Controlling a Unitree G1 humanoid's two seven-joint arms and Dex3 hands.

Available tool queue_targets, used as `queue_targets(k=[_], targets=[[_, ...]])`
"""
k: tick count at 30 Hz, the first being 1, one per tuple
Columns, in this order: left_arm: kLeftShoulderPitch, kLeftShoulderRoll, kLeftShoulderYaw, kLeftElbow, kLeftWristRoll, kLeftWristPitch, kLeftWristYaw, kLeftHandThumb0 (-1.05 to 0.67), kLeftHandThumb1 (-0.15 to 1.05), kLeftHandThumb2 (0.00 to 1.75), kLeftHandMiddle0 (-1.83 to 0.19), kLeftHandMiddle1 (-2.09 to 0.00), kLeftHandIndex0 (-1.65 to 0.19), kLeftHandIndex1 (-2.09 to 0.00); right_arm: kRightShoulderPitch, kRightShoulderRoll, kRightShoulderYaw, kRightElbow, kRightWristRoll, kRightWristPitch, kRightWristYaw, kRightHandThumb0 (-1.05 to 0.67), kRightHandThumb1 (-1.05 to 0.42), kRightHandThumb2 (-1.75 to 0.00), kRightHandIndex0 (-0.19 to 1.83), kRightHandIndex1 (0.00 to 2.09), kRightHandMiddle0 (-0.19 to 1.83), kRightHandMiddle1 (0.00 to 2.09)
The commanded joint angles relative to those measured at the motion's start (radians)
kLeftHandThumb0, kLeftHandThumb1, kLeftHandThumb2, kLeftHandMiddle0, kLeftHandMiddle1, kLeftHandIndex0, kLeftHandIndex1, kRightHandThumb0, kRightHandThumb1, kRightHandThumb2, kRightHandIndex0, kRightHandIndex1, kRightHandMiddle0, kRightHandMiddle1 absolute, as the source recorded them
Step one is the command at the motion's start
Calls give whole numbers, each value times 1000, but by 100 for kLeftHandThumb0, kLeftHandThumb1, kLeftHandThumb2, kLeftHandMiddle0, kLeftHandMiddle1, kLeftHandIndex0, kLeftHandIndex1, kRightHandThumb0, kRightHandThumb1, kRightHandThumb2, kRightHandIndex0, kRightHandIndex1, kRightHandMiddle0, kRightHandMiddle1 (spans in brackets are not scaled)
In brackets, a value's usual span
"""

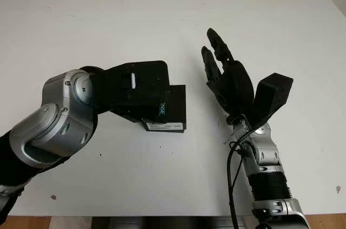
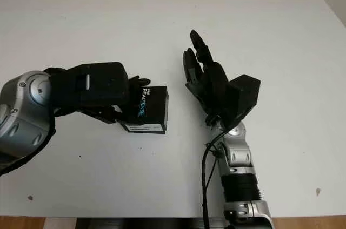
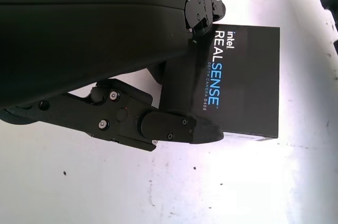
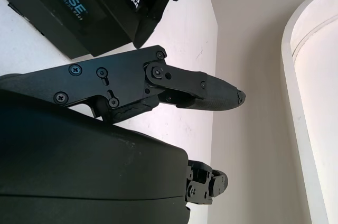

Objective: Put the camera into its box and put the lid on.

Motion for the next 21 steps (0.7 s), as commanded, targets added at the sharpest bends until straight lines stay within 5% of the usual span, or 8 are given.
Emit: queue_targets(k=[1,6,11,15,18,21], targets=[[-9,0,-18,-10,0,-19,-3,-51,105,22,19,-96,19,-54,-5,-3,-3,-8,2,-10,5,-54,-105,-55,-2,6,-12,25],[2,-2,-11,-6,8,-41,6,-51,105,22,19,-102,19,-66,-4,-1,-3,-9,2,-9,8,-55,-105,-54,-2,6,-13,24],[3,20,-13,7,28,-105,6,-50,105,22,19,-42,19,-32,-4,1,-4,-7,5,-8,8,-54,-105,-56,-1,6,-12,24],[55,84,2,31,141,-413,73,-53,105,27,15,-30,17,-17,-3,3,-3,-10,3,-7,5,-54,-105,-55,-1,6,-12,25],[90,176,-15,92,367,-766,215,-62,105,40,18,-8,19,-5,1,2,1,-23,-1,1,0,-54,-105,-56,-1,6,-12,25],[107,205,12,140,524,-939,268,-66,105,50,19,-1,19,-1,1,-2,-3,-13,5,-10,10,-53,-105,-57,-1,6,-12,24]])
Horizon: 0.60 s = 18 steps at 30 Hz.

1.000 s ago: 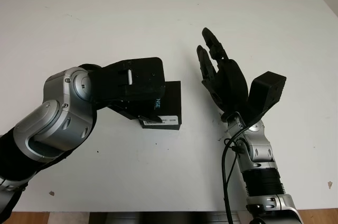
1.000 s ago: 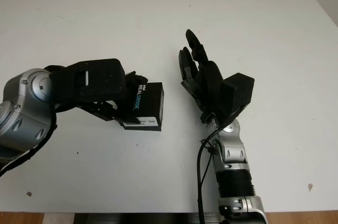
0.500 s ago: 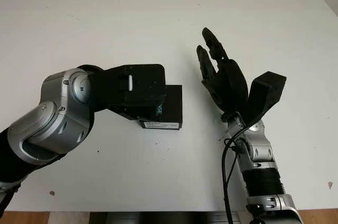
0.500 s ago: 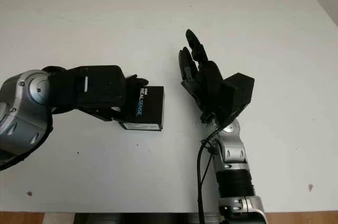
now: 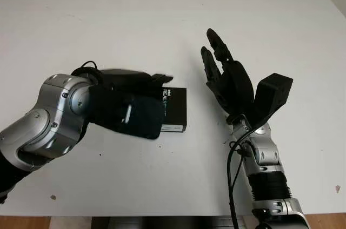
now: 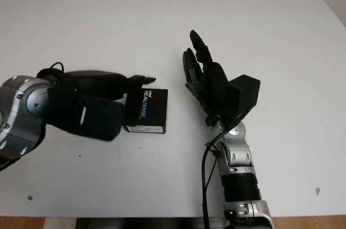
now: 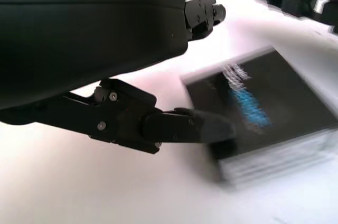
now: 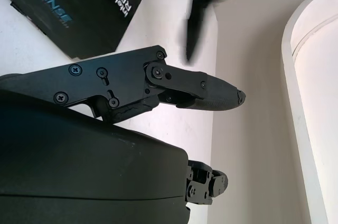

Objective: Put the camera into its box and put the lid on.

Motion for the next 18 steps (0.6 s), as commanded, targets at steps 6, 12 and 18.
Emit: queue_targets(k=[6,12,18], targets=[[67,-5,103,59,197,-171,13,-69,105,58,19,0,19,0,-2,-9,-9,-2,7,-19,19,-55,-105,-56,-1,6,-12,25],[129,-60,205,62,279,-186,42,-73,105,61,19,0,19,0,-4,-13,-11,-2,7,-16,24,-55,-105,-55,-2,5,-13,24],[237,-225,430,47,5,-97,90,-71,105,55,19,0,19,0,0,-20,-18,-17,18,-8,38,-54,-105,-57,-3,5,-13,23]])
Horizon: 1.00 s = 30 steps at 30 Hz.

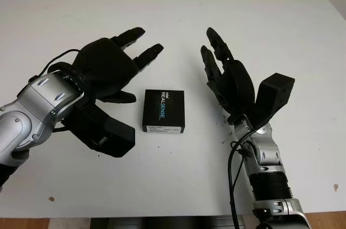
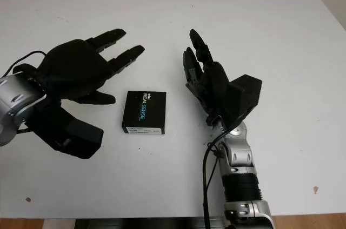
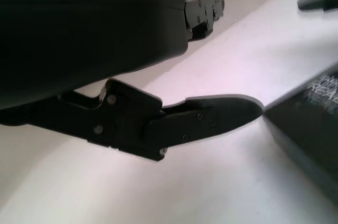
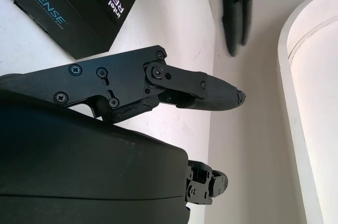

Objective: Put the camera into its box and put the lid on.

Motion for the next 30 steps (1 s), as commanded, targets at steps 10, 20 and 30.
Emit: queue_targets(k=[10,20,30], targets=[[149,-364,343,112,-539,7,293,-72,105,60,19,0,19,0,-8,-40,-18,-38,-33,-68,-19,-57,-105,-61,-6,3,-16,22],[150,-516,435,462,-785,-204,463,-71,105,64,19,0,19,0,-17,-79,-25,-34,-73,-76,-42,-66,-105,-66,-18,0,-19,3],[196,-509,466,524,-861,-251,467,-69,105,70,19,0,19,0,-15,-78,-41,-39,-51,-53,-57,-64,-105,-72,-19,0,-19,0]])
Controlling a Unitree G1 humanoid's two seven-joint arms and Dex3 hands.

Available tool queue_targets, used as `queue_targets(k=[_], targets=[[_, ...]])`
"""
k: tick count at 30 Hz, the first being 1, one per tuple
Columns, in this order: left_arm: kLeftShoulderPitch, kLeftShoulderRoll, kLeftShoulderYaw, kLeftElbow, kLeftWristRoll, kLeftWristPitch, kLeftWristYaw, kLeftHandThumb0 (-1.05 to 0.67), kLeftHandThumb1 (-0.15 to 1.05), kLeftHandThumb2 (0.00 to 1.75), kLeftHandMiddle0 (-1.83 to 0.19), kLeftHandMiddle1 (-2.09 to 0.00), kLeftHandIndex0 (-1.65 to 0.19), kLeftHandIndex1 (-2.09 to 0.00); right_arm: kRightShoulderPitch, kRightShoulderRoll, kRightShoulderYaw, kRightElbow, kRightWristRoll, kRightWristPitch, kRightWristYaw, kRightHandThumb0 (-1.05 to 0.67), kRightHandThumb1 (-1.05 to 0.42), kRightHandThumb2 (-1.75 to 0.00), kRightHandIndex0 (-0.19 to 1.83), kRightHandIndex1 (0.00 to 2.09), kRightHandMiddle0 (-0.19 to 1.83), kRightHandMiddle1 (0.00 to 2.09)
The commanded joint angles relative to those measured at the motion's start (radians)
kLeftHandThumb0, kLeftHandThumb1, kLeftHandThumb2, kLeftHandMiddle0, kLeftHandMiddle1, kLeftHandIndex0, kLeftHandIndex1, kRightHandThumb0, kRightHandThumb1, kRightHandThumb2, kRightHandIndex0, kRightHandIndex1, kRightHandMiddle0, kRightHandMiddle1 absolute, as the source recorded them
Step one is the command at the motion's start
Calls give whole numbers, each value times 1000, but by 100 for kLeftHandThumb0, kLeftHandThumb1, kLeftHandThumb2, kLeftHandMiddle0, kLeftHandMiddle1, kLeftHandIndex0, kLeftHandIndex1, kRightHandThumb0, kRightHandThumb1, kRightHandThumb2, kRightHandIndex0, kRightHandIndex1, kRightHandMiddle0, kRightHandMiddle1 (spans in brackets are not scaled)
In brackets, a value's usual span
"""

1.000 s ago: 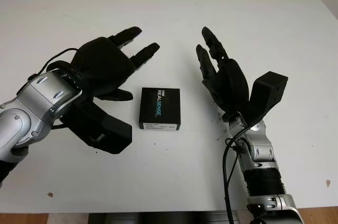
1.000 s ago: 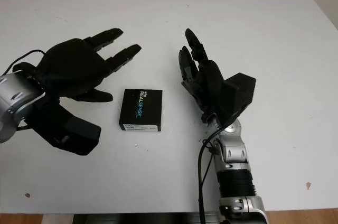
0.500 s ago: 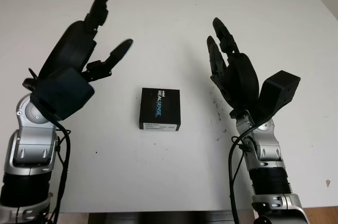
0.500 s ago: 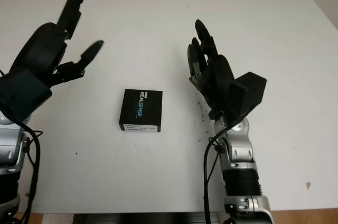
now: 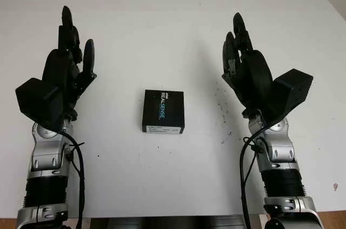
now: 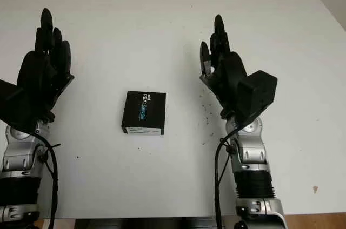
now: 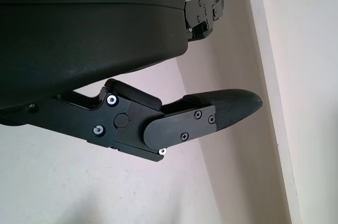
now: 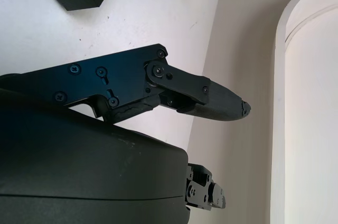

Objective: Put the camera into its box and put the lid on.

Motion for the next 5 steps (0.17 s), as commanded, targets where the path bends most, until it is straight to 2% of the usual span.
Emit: queue_targets(k=[1,5], targets=[[22,7,9,-10,-8,-7,5,-69,105,70,19,0,19,0,-3,-1,-12,-6,13,3,-1,-64,-105,-72,-19,0,-19,0],[46,-5,4,-47,-17,0,9,-68,105,68,19,0,19,0,1,3,-12,-5,20,4,-2,-66,-105,-72,-19,0,-19,0]])
